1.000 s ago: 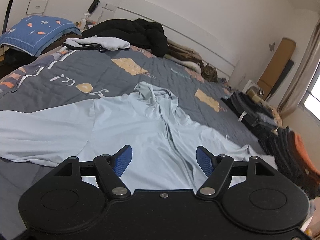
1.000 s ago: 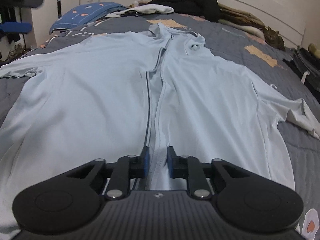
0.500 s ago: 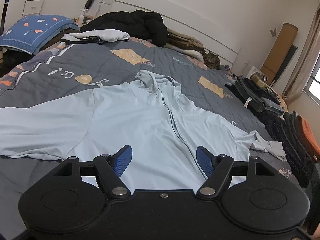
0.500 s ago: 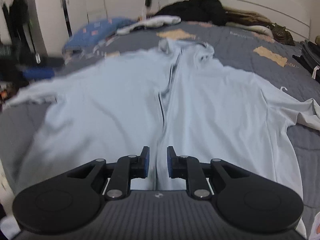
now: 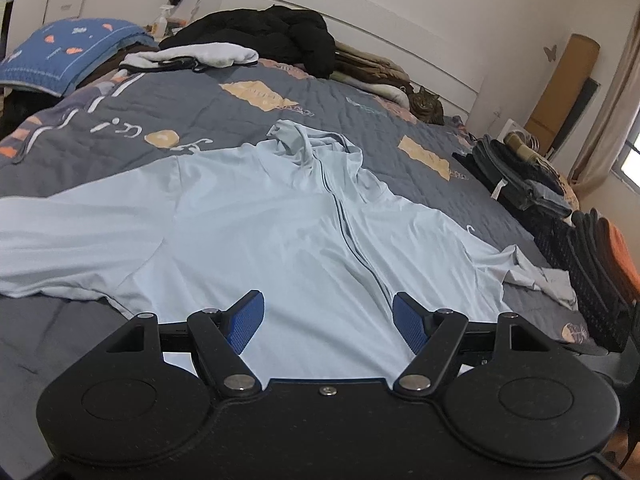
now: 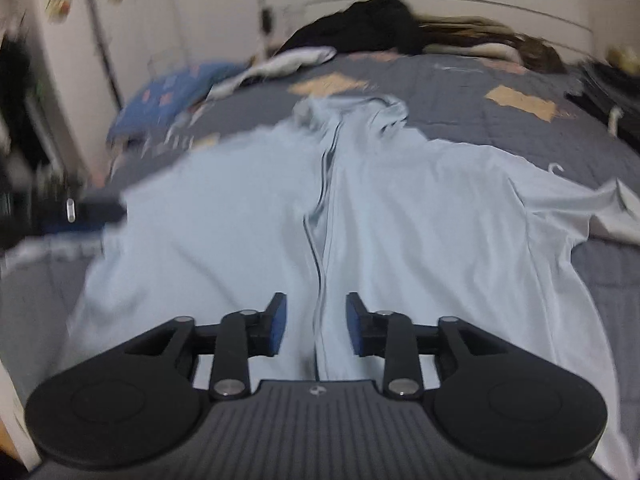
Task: Fold clothes
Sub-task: 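Open the right gripper while the left gripper moves to the jacket hem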
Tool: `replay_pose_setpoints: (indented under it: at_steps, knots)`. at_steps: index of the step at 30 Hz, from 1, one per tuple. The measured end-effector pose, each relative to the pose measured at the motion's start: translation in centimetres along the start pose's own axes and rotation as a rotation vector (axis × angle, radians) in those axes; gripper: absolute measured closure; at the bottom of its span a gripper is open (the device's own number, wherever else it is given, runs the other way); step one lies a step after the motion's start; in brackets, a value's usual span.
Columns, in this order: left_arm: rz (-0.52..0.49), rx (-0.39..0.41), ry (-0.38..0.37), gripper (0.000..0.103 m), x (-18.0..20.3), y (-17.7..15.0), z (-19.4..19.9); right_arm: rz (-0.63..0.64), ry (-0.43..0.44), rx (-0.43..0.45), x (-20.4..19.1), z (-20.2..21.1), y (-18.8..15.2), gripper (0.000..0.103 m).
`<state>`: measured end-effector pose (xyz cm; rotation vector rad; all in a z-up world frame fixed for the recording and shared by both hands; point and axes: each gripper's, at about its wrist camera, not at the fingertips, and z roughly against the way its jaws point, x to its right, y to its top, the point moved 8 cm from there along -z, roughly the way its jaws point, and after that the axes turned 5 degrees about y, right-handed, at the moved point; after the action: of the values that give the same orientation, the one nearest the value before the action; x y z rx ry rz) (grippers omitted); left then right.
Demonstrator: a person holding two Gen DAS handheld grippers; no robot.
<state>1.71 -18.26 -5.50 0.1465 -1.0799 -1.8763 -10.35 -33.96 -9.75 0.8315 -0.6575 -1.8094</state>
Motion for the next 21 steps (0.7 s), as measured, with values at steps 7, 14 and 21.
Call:
replay_pose_setpoints:
  at_steps: [7, 14, 21]
  knots:
    - [0.155, 0.023, -0.016, 0.033, -1.4, 0.7, 0.1, -0.173, 0.058, 0.038, 0.5, -0.6, 1.1, 0.062]
    - [0.353, 0.068, 0.055, 0.033, -8.4, 2.2, 2.6, -0.293, 0.165, 0.073, 0.2, -1.1, 2.5, 0.059]
    - [0.485, 0.172, 0.297, 0.033, -23.8, 4.8, 11.1, -0.358, 0.266, 0.090, -0.8, -1.7, 3.3, 0.059]
